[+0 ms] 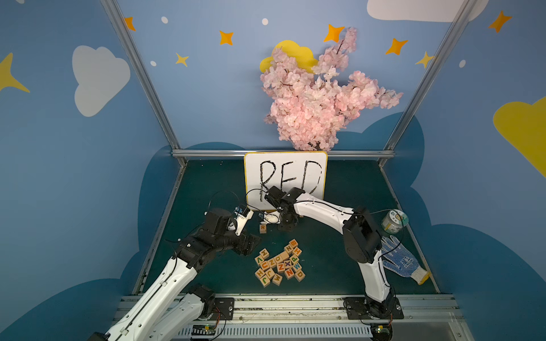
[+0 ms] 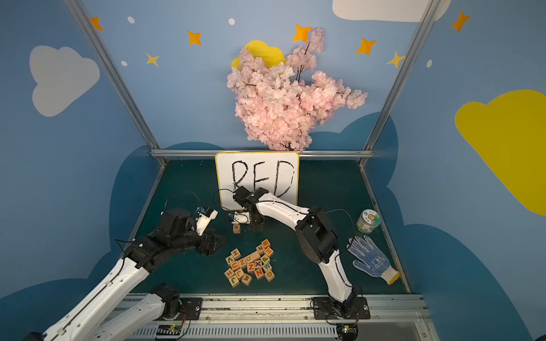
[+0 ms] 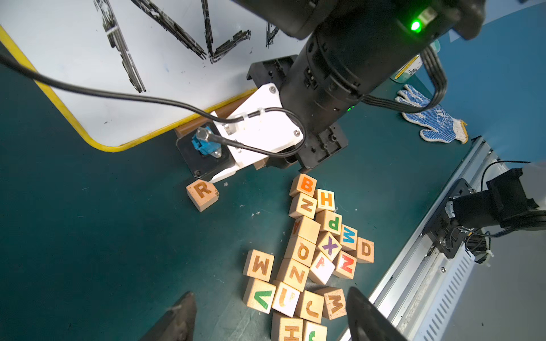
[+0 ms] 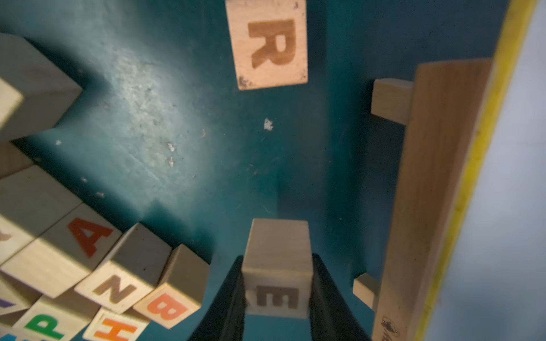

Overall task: Assemble the uppercase word "red" with letter blocks
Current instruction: Place the letter block at the center of the board.

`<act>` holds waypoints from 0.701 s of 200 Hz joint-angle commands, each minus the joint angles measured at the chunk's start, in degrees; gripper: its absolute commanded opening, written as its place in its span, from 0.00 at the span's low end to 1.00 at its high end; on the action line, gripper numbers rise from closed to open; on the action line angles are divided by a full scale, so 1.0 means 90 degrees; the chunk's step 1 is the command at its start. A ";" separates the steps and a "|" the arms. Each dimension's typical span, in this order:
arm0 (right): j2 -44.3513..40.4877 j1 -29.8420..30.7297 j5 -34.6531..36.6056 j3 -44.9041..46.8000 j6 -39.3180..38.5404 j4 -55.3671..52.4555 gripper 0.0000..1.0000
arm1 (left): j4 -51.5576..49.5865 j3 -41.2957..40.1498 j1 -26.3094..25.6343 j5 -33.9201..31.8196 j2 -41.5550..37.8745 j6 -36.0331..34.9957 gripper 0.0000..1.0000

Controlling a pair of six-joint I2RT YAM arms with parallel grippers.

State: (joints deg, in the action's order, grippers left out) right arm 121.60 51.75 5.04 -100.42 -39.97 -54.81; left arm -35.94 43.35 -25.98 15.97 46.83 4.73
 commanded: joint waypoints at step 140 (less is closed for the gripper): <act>0.0570 -0.0091 -0.0196 -0.0430 -0.0149 0.0055 0.27 | 0.0075 -0.0089 0.0083 0.0198 0.0002 -0.0028 0.79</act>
State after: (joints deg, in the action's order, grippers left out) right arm 125.54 51.40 4.78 -102.98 -41.01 -53.80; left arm -35.92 43.31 -25.54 16.95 47.18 4.71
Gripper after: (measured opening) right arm 0.328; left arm 0.791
